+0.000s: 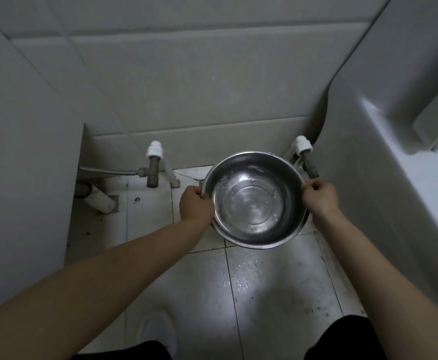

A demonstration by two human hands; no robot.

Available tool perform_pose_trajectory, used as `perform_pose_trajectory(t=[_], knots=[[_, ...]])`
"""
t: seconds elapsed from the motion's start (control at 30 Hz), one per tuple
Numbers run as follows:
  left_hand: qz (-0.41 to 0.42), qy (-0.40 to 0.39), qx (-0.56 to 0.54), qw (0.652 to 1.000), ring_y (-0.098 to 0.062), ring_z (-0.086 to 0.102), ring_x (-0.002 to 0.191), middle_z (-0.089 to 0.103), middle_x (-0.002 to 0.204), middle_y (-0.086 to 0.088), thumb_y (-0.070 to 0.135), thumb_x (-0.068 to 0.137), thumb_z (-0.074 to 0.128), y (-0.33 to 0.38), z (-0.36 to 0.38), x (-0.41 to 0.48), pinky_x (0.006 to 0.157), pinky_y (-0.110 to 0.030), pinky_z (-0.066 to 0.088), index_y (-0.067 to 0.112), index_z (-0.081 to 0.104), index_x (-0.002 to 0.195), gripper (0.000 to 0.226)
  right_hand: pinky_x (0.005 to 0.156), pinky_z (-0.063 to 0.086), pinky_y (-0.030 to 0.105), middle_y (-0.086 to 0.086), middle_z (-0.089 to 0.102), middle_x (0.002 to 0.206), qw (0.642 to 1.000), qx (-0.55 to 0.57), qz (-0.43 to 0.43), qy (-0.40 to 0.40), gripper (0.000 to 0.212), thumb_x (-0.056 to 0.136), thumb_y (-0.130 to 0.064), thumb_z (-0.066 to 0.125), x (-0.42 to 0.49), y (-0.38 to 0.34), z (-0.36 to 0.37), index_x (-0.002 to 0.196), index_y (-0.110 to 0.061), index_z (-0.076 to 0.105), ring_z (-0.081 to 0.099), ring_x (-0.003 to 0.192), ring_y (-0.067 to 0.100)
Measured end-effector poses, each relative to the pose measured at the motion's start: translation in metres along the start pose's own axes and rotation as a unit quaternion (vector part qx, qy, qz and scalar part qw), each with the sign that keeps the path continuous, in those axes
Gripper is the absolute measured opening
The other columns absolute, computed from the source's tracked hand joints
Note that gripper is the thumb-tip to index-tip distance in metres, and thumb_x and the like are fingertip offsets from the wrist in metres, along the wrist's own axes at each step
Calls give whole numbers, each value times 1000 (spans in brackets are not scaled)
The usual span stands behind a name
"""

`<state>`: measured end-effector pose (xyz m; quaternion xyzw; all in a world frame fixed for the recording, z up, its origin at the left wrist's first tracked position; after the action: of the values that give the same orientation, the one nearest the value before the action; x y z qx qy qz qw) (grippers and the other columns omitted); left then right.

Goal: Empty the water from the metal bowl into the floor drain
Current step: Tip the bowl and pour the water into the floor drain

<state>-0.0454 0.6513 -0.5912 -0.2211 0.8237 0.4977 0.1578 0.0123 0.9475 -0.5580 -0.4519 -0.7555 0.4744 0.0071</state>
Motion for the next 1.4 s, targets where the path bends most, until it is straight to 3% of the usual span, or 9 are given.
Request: perform_pose_trajectory(t=[0.1, 0.23, 0.5, 0.63, 0.8, 0.9, 1.13, 1.27, 1.4], knots=[[10, -5, 11, 1000, -28, 65, 93, 67, 101, -12, 8, 94, 49, -1, 4, 2, 85, -45, 57, 9, 61, 107, 18, 83, 40, 30, 10, 62, 95, 1000, -7, 2, 2, 21, 103, -16, 52, 3, 2, -1, 104, -6, 69, 56, 92, 22], [6, -5, 22, 1000, -25, 63, 91, 66, 101, -9, 9, 94, 49, -7, 9, 3, 84, -41, 57, 12, 60, 107, 18, 82, 41, 30, 9, 63, 92, 1000, -6, 5, 1, 17, 101, -14, 52, 5, 5, -1, 99, -8, 68, 56, 90, 22], [3, -6, 35, 999, -12, 58, 75, 62, 89, -2, 8, 94, 53, -23, 16, 9, 56, -21, 41, 13, 59, 104, 12, 84, 41, 28, 9, 60, 91, 1000, -9, 16, -8, 17, 101, -9, 49, 5, 6, 4, 88, -11, 61, 55, 90, 23], [1, -10, 29, 1000, -18, 62, 81, 65, 91, -5, 11, 94, 58, -27, 16, 11, 67, -29, 51, 12, 60, 102, 8, 82, 40, 30, 8, 56, 86, 1000, -28, 9, -6, 29, 101, -12, 52, 6, 6, 4, 72, -16, 54, 52, 88, 23], [20, -11, 35, 999, -15, 60, 77, 65, 87, -4, 8, 92, 56, -22, 16, 18, 59, -23, 45, 15, 58, 96, 8, 82, 38, 29, 11, 54, 92, 999, -36, 8, -11, 17, 102, -12, 50, 9, 5, 8, 85, -11, 55, 50, 89, 23], [28, -16, 48, 998, -21, 62, 82, 66, 90, -7, 6, 91, 56, -22, 19, 23, 70, -31, 51, 12, 59, 95, 9, 83, 40, 29, 11, 56, 95, 999, -32, 6, -7, 12, 101, -12, 50, 11, 6, 9, 92, -10, 57, 52, 91, 24], [30, -25, 67, 997, -24, 64, 82, 66, 86, -10, 10, 91, 57, -30, 24, 27, 75, -35, 56, 10, 62, 87, 7, 82, 40, 27, 12, 57, 97, 999, -34, 2, -5, 13, 101, -14, 52, 17, 7, 15, 98, -9, 63, 53, 91, 23], [26, -26, 70, 997, -22, 62, 80, 66, 87, -10, 7, 90, 55, -28, 25, 30, 70, -32, 53, 5, 65, 94, 11, 82, 43, 29, 11, 57, 98, 999, -32, 3, -1, 9, 100, -13, 52, 17, 6, 15, 98, -11, 60, 54, 91, 24], [29, -29, 72, 997, -19, 59, 73, 63, 78, -7, 5, 89, 57, -27, 27, 33, 64, -29, 51, 7, 64, 85, 8, 87, 44, 30, 9, 56, 100, 999, -33, 0, 3, 7, 101, -14, 51, 18, 5, 12, 96, -11, 56, 54, 94, 23]])
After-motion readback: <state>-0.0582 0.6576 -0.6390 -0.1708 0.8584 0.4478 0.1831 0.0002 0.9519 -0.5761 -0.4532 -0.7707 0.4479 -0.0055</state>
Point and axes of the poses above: each hand's wrist, its own x-axis towards the middle knuckle, its own z-axis out of the palm, y = z × x, the point moved 6 cm from there along x, towards the middle knuckle
